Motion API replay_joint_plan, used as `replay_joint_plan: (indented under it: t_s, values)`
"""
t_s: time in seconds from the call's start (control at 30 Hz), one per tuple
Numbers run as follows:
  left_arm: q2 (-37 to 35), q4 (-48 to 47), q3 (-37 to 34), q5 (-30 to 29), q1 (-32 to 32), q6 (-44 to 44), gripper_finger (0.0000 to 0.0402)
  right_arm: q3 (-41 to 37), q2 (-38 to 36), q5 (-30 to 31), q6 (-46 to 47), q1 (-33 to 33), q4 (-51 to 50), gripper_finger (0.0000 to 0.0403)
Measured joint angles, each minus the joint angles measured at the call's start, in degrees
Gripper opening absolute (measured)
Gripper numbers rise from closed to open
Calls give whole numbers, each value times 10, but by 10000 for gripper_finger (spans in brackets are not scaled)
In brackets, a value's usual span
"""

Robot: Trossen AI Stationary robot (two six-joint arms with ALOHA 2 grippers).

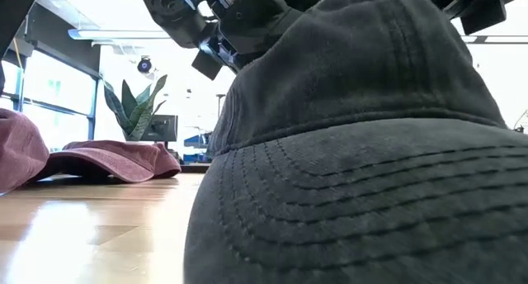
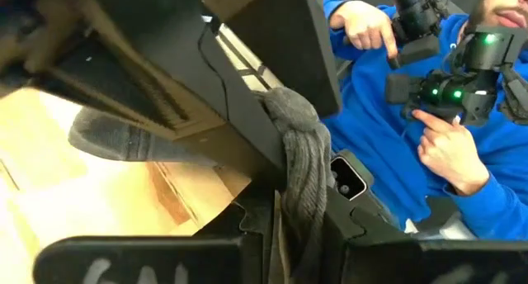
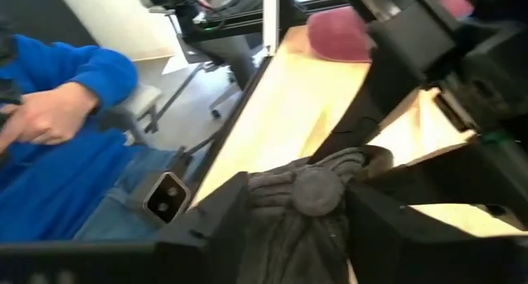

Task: Pick & Place hat
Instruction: Put the black cap into the top transparent bin

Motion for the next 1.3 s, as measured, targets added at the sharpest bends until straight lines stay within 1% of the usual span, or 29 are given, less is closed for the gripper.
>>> replay_joint_plan:
  t_s: [0.07, 0.17, 0.23, 0.27, 0.33, 0.47, 0.53, 0.6, 0.7, 0.8, 0.87, 0.93, 1.03, 1.13, 1.23, 1.3]
  values:
    - [0, -1, 0, 3, 0, -6, 48, 0, 0, 11, 0, 0, -2, 137]
    - [0, -6, 0, -1, 1, -11, 48, 0, 0, 18, -2, 0, -3, 78]
    - [-4, -30, 0, -1, 7, -11, 48, 0, 0, 23, -3, 0, -5, 37]
    - [-8, -46, 0, 1, 10, -11, 48, 0, 0, 24, -5, -1, -5, 24]
    - [-17, -74, 0, 3, 20, -11, 48, 0, 0, 25, -13, -1, -14, 17]
    - [-42, -153, 0, -1, 39, 1, 48, 0, -10, 25, 23, 0, -39, 41]
    - [-58, -187, 0, -9, 47, 15, 48, 0, -18, 21, 24, 2, -46, 36]
    - [-77, -233, 0, -23, 53, 29, 48, 0, -27, 15, 18, 6, -59, 22]
    - [-112, -291, 1, -71, 53, 55, 48, 0, -41, 14, 10, 12, -73, 14]
    - [-147, -344, -14, -147, 42, 80, 48, 0, -65, 23, -1, 15, -88, 24]
    - [-159, -327, -36, -200, 31, 81, 48, 0, -92, 35, -14, 15, -120, 31]
    - [-179, -327, -73, -258, 14, 75, 48, 0, -126, 59, -30, 7, -159, 30]
    - [-182, -258, -126, -340, -13, 29, 48, 0, -189, 97, -61, -11, -240, 17]
    - [-180, -233, -166, -379, -36, -17, 48, 0, -254, 110, -100, -45, -287, 14]
    - [-182, -211, -174, -414, -56, -45, 48, 3, -304, 109, -155, -94, -296, 18]
    - [-181, -207, -175, -439, -72, -54, 48, 2, -324, 101, -194, -131, -299, 25]
